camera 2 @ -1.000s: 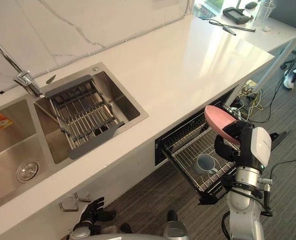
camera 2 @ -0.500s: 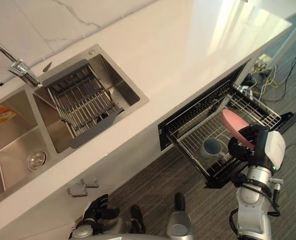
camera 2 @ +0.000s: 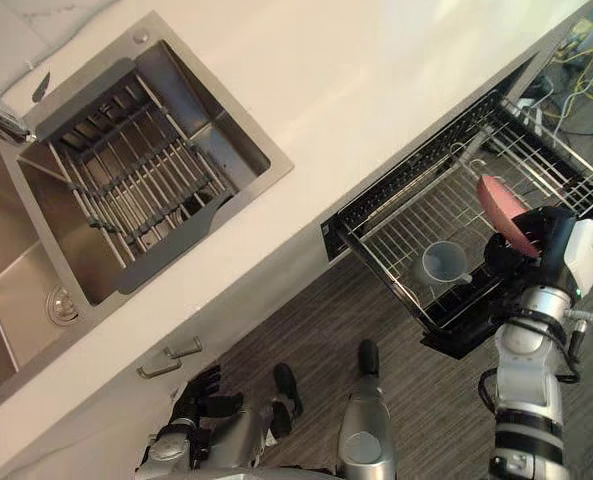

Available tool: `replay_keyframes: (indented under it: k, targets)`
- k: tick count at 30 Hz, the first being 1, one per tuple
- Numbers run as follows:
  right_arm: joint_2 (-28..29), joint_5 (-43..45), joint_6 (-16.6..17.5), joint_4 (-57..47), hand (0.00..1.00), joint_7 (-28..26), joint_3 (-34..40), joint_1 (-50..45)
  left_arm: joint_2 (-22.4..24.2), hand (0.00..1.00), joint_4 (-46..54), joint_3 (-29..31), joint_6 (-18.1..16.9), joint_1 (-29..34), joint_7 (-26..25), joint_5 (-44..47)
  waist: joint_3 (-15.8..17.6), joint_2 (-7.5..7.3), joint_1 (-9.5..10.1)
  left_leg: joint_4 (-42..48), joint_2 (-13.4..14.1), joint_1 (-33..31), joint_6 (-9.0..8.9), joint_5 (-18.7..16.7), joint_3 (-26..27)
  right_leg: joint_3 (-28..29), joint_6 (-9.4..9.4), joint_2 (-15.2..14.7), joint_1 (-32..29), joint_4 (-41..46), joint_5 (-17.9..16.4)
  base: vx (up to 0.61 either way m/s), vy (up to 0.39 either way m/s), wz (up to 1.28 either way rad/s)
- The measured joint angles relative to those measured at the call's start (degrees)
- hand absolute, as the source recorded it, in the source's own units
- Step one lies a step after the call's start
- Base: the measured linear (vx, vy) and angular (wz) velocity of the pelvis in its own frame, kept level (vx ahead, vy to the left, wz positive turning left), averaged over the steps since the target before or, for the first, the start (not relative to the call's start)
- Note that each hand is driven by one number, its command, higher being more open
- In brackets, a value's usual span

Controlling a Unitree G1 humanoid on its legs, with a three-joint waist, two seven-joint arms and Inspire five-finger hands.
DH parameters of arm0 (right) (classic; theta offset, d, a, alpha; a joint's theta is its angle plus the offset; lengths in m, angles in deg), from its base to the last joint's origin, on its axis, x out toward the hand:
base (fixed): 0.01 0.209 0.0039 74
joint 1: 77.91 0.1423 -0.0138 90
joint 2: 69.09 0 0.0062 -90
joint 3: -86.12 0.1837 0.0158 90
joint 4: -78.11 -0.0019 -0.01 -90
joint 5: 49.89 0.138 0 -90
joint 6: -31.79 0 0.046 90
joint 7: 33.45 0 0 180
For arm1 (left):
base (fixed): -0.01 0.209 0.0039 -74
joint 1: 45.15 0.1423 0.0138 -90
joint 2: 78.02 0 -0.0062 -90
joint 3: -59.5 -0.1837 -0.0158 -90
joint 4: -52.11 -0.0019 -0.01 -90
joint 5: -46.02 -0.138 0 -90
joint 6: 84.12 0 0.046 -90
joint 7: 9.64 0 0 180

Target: Walk over to the sink, pick up the cup, carry it to the dishwasher, place the cup inside the dishwasher, then close the dishwasher door

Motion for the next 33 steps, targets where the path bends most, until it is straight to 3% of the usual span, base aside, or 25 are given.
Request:
replay_keyframes:
  k: [7, 8, 19, 33]
  targets:
    - [-2.1, 2.19, -0.01, 6.3, 0.3, -0.57, -4.3, 2.88, 0.14, 0.9, 0.17, -0.1, -0.28, -0.03, -0.01, 0.73, 0.62, 1.2, 0.18, 0.38, -0.13, -1.71, 0.06, 0.26, -0.38, -0.15, 0.03, -0.26, -2.07, 1.49, -0.27, -0.04, -0.002, 0.03]
    - [-2.16, 2.26, 0.0, 6.39, 0.9, -0.58, -4.38, 2.98, 0.14, 0.9, 0.17, -0.11, -0.34, -0.03, -0.01, 0.73, 0.68, 1.25, 0.15, 0.39, -0.15, -1.8, 0.06, 0.27, -0.47, -0.21, 0.03, -0.28, -2.14, 1.56, -0.27, -0.06, -0.001, 0.07]
    - [-3.15, 2.24, 0.16, 6.64, 0.9, -0.57, -6.08, 4.31, -0.04, 0.9, 0.18, -1.06, -0.92, -0.18, -0.07, 0.74, 0.93, 1.53, 0.02, 0.52, -0.39, -2.83, 0.21, 0.62, -2.9, -1.34, 0.06, -0.63, -2.81, 2.38, -0.23, -0.03, 0.003, 0.06]
    - [0.47, 1.99, 0.29, -9.47, 0.9, -0.35, -4.64, 1.68, -0.08, 0.9, 0.41, -0.94, -0.03, -0.57, -0.11, 0.69, 1.6, 0.52, -0.04, -0.98, -0.71, -0.38, 0.42, 0.84, -3.1, -1.17, 0.28, -0.61, 0.09, 0.16, 0.43, 0.0, 0.0, 0.0]
